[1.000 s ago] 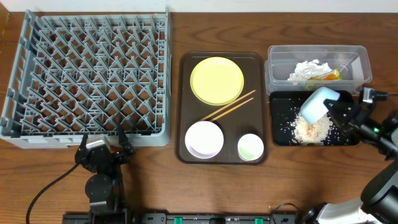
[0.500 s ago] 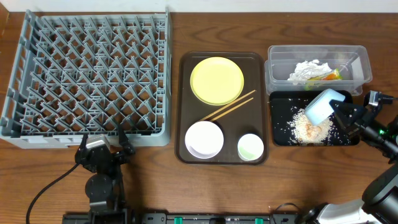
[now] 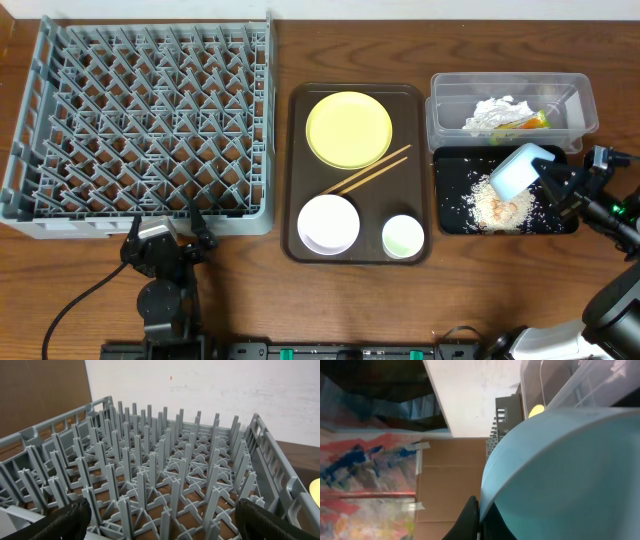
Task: Sort waste into correct bins and load items into the dishwasher
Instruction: 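Tip the light-blue bowl over the black tray to dump the rice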
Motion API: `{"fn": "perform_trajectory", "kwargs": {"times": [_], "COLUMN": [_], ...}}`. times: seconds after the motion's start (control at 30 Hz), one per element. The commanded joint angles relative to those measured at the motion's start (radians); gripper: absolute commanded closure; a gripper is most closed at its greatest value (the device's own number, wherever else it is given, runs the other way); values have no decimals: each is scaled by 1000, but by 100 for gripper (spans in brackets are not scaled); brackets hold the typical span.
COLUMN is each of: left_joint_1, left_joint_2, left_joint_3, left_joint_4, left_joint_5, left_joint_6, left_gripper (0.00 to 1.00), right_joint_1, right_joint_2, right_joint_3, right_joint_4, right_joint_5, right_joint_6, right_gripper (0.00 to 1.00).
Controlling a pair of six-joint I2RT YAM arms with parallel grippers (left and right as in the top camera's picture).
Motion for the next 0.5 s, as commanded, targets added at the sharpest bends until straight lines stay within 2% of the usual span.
{"fn": "perform_trajectory", "kwargs": {"times": [0.0, 0.27, 0.47], "left_joint_1": [2, 2, 2], "left_joint_2": [0, 0, 0], "left_joint_3": [-23, -23, -23], "left_joint_4": [-35, -35, -35], "left_joint_5": [-2, -2, -2], "left_joint_6": [6, 6, 6], "left_gripper": [8, 8, 8], "right_joint_1": [-16, -16, -16], "right_joint_2": [-9, -10, -10], "right_joint_3": [-2, -2, -2], "right_joint_4": [8, -28, 77], "right_joint_5": [-39, -37, 25], "right_joint_6": [-10, -43, 21], "right_gripper": [99, 99, 99]}}
